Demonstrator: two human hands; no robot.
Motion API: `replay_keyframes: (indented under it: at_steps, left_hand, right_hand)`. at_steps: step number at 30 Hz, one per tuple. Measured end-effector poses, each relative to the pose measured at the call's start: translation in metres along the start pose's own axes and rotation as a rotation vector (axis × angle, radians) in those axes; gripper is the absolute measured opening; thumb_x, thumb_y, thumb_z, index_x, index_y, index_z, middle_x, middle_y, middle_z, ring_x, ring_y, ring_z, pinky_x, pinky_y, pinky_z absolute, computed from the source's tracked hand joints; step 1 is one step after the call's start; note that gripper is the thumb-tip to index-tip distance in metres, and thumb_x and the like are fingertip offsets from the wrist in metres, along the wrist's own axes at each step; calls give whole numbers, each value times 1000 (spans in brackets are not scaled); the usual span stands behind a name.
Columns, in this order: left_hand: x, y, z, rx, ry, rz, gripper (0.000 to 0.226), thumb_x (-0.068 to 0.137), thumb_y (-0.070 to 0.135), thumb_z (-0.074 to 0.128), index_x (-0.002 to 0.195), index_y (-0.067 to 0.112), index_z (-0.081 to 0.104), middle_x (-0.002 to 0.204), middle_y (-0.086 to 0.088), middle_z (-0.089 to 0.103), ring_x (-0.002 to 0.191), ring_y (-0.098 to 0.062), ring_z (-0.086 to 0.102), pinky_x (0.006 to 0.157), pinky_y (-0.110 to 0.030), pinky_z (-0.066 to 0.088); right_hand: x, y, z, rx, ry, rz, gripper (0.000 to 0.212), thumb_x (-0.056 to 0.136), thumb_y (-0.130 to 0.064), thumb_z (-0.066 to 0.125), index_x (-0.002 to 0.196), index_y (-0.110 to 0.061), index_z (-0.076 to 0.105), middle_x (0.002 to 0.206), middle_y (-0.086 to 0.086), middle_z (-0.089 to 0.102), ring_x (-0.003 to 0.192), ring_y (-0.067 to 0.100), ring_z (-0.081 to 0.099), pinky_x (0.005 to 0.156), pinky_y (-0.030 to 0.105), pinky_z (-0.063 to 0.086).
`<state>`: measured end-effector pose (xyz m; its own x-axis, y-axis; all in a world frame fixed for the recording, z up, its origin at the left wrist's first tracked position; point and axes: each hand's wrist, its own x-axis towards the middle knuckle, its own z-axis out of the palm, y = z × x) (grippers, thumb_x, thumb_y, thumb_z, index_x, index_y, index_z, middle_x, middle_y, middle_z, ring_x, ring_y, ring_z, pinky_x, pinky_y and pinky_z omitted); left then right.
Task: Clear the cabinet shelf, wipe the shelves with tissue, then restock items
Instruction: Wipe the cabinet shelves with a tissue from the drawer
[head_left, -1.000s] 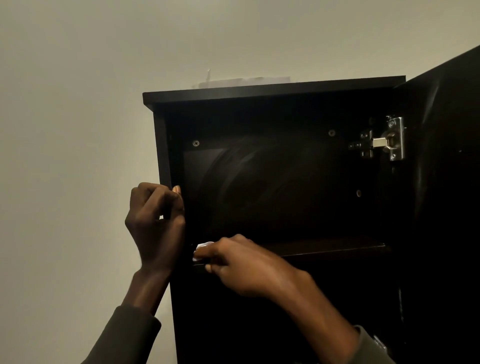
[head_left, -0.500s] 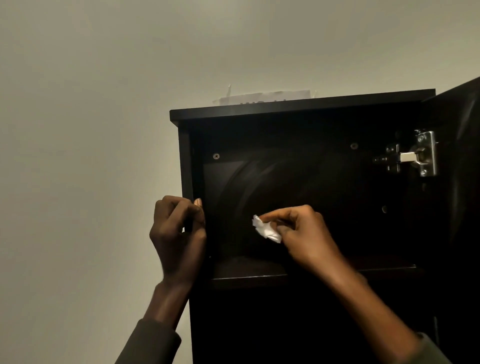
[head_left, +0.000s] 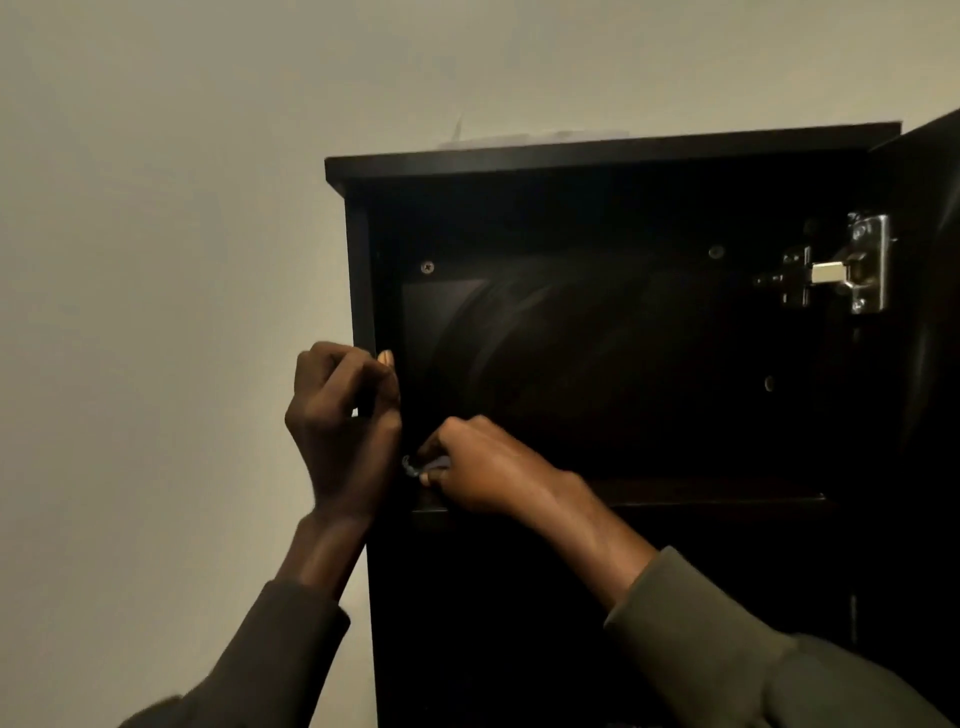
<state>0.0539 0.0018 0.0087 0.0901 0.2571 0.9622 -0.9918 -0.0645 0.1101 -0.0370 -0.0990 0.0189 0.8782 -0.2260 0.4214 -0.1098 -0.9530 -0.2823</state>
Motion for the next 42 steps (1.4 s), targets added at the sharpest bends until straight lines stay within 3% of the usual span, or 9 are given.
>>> replay_keyframes:
  at_steps: [7,13,15,20,24,28,33,38,42]
  left_hand:
    - [1,0,2,0,16,-15,21,88,-2,67,69,0,59,78,-11,54,73,-16,46,66,-7,30]
    - [1,-1,1,6,18,-4,24,88,-3,68,67,0,58,77,-7,52,71,-18,46,63,-12,32]
    - [1,-2,3,7,11,-7,23,88,-2,69,68,-1,59,78,-9,54,71,-20,48,59,-19,37]
    - [1,-1,4,1,15,-27,22,89,-1,70,69,-1,60,78,-7,54,71,-18,49,59,-15,37]
    - [1,-3,4,1,18,-26,22,89,-1,70,69,-1,59,79,-5,53,72,-17,48,62,-10,34]
    - [1,-3,3,4,7,-28,21,88,-1,70,70,-1,60,79,-7,55,72,-16,48,61,-11,35]
    - [1,-3,4,8,-1,-20,20,88,-1,70,70,-1,60,79,-9,56,73,-13,47,62,-7,34]
    - [0,-3,4,10,3,-17,22,88,-1,69,69,0,59,78,-9,55,72,-17,48,59,-15,36]
    - [1,-5,3,12,-5,0,22,88,-1,68,68,-1,58,78,-9,54,71,-22,49,57,-26,37]
  right_hand:
    - [2,2,-1,21,33,-47,26,87,-8,63,107,-22,72,115,-1,65,105,13,63,85,25,54]
    - [-19,4,-39,255,-132,-235,18,85,-13,72,99,-23,77,98,-13,75,96,-2,66,92,20,50]
    - [-30,18,-62,441,26,-216,20,85,-7,71,99,-19,77,96,-8,76,94,0,68,89,21,51]
    - [-36,56,-99,400,873,87,21,88,-19,69,106,-28,74,106,-13,72,98,-7,62,87,16,50]
    - [-28,74,-100,195,1102,179,27,94,-15,59,120,-20,67,117,-5,67,104,-3,54,75,-6,33]
    - [-8,79,-83,33,1012,61,34,96,-9,53,129,-10,60,128,12,55,117,23,54,97,17,38]
    - [8,48,-67,-125,745,-68,44,97,-6,48,139,-15,51,142,12,42,131,24,42,112,23,27]
    - [12,22,-37,-277,415,-224,40,74,3,69,113,0,66,121,23,60,109,39,60,90,35,51]
    - [9,2,-19,-313,254,-228,16,81,-6,64,97,-4,66,102,18,64,94,37,64,72,37,52]
